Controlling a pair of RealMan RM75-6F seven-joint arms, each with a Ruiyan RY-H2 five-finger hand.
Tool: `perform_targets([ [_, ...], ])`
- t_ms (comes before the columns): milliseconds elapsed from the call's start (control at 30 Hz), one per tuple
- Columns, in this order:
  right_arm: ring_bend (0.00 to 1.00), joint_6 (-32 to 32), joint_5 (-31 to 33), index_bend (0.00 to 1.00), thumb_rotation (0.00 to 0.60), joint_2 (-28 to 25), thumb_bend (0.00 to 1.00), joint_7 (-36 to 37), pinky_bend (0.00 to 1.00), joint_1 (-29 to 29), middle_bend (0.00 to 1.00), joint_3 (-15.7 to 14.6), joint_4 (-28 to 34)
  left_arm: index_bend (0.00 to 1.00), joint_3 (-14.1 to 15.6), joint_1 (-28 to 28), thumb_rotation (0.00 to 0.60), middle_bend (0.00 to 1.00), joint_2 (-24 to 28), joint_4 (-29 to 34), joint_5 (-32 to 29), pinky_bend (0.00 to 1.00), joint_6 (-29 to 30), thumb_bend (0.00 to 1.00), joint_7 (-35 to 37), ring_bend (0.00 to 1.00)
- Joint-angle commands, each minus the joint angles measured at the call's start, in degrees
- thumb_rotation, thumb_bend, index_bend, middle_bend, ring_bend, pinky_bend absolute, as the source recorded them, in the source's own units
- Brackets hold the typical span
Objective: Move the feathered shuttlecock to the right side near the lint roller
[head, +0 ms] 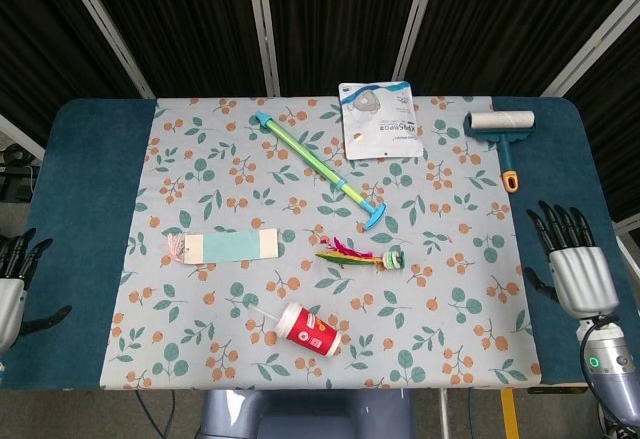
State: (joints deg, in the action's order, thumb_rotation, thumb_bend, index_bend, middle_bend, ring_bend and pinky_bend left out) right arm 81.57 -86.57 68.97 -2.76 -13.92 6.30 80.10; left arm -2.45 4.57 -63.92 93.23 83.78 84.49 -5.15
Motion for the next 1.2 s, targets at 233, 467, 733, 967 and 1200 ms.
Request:
perform_targets([
  [233,0.00,-6.7,1.9,0.18,0.600,-1.0,0.20,-3.5,0.00,-4.5,0.04,1.9,12.2,0.11,0.0,0.0,0.554,0.00,0.0,0.0,0.0,0.00,0.0,0.15,-0.1,0.00],
  [467,0.00,-12.2,4.6,0.24,0.600,4.7,0.20,-11.7,0.00,-10.9,0.08,5.3,17.1,0.11,0.0,0.0,0.554,0.00,-0.1,-0.1,0.1,0.00,0.1,0.14,-0.2,0.00],
  [733,0.00,-16.5,17.5,0.32,0.600,14.3,0.20,-16.6,0.00,-16.9,0.12,11.4,16.6,0.11,0.1,0.1,0.552,0.00,0.0,-0.2,0.2,0.00,-0.2,0.14,0.0,0.00],
  [967,0.00,-16.5,24.5,0.39,0.600,19.1,0.20,-22.4,0.00,-19.7,0.16,12.8,17.3,0.11,0.1,0.3,0.553,0.00,0.1,-0.1,0.2,0.00,-0.4,0.14,-0.2,0.00],
  [1200,0.00,-15.6,28.5,0.40,0.600,24.7,0.20,-26.1,0.00,-21.9,0.16,12.0,16.1,0.11,0.1,0.4,0.555,0.00,0.1,-0.1,0.1,0.00,-0.6,0.14,-0.3,0.00],
])
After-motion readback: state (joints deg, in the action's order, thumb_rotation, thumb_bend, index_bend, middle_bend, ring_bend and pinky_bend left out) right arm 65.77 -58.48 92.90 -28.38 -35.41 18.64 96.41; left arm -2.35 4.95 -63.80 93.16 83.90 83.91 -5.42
